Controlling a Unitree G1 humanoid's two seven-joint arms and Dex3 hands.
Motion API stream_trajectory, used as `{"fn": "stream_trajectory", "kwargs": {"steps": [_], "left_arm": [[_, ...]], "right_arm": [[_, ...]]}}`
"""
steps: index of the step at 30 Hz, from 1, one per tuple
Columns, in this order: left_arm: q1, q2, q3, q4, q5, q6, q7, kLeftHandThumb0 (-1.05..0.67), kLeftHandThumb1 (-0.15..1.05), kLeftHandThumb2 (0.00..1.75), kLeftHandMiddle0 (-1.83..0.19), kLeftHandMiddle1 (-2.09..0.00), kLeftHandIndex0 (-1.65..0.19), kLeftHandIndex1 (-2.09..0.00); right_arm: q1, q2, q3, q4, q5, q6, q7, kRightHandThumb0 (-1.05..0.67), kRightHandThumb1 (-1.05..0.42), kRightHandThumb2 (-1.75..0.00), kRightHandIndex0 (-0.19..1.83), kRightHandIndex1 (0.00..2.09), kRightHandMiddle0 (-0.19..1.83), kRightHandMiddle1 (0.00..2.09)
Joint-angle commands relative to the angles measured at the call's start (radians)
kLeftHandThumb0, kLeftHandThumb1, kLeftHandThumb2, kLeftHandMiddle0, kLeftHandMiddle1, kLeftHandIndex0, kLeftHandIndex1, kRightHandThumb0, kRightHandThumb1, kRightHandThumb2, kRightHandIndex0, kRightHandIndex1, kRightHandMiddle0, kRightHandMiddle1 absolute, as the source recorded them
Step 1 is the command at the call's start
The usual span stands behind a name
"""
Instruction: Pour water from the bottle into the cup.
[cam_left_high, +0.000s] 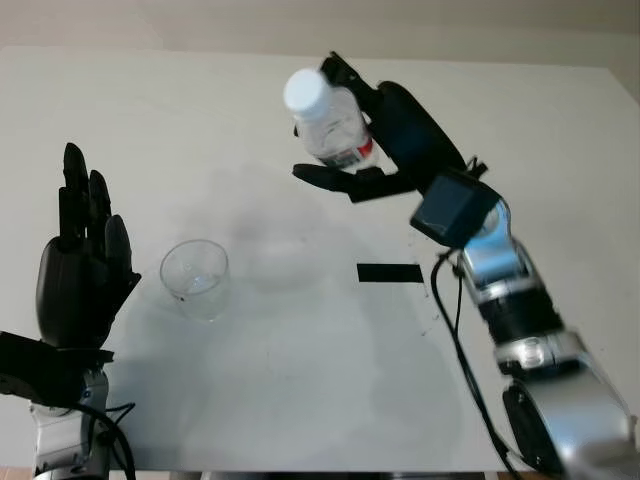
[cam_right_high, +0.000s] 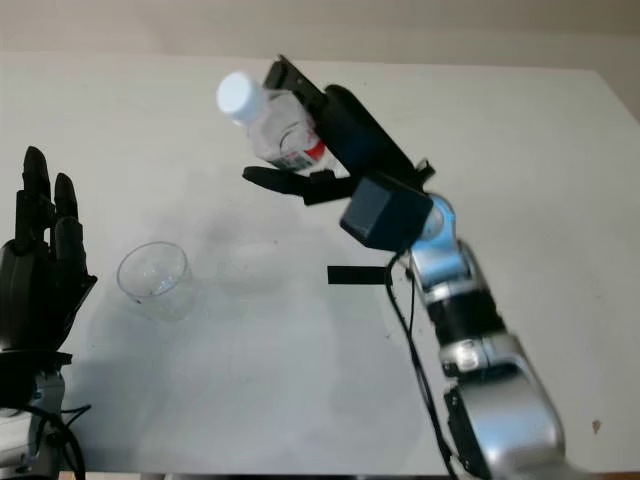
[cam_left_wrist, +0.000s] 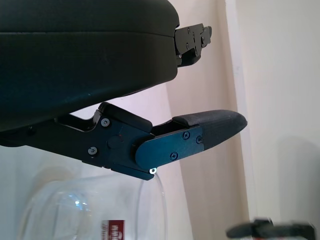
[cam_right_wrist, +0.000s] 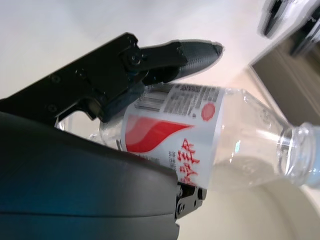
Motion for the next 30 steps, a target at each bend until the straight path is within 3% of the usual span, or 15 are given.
{"fn": "stream_trajectory", "kwargs": {"steps": [1,7,14,30], "left_arm": [[-0.001,-0.011,-0.008,0.014,0.002,-0.016,-0.001,-0.65,1.05,0.73,0.19,0.0,0.19,0.0],[0.004,-0.015,-0.013,-0.001,0.012,-0.001,0.015,-0.65,1.05,0.73,0.19,0.0,0.19,0.0],[0.002,-0.022,-0.022,-0.005,0.03,0.004,0.038,-0.66,1.05,0.72,0.19,0.0,0.19,0.0],[0.003,-0.04,-0.042,0.002,0.032,-0.003,0.045,-0.66,1.05,0.69,0.19,0.0,0.19,0.0]], "right_arm": [[-0.075,-0.02,0.044,0.068,-0.087,-0.06,-0.097,-0.38,-1.05,-0.27,1.18,2.09,0.94,2.09],[-0.215,-0.026,0.221,0.246,-0.374,-0.13,-0.431,-0.43,-1.05,-0.18,1.21,2.09,0.95,2.09],[-0.323,-0.015,0.373,0.357,-0.54,-0.114,-0.659,-0.45,-1.05,-0.25,1.21,2.09,0.9,2.09],[-0.41,0.055,0.484,0.392,-0.564,-0.12,-0.735,-0.47,-1.05,-0.26,1.25,2.09,0.89,2.09]]}}
